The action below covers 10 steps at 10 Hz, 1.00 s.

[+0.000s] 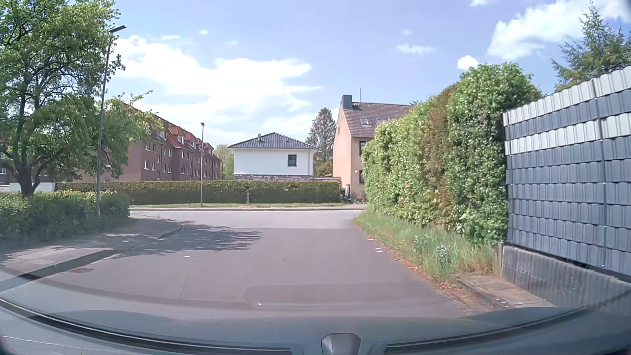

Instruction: Follow the waypoints while adhering to traffic rules and regulations

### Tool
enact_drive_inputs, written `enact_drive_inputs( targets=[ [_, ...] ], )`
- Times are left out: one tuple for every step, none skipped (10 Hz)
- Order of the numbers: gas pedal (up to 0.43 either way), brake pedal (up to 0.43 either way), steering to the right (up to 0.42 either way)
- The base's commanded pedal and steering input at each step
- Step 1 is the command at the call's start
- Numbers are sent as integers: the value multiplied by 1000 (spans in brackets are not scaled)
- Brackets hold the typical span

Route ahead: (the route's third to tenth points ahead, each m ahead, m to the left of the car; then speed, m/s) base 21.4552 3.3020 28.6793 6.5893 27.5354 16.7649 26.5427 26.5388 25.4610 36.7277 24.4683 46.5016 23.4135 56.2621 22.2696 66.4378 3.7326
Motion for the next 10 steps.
enact_drive_inputs(
  targets=[
    [8, 0, 5],
    [8, 0, -1],
    [8, 0, -4],
    [8, 0, -4],
    [0, 0, -4],
    [0, 0, -5],
    [0, 0, -7],
    [0, 0, -11],
    [0, 0, -13],
    [0, 0, -14]
  ],
)
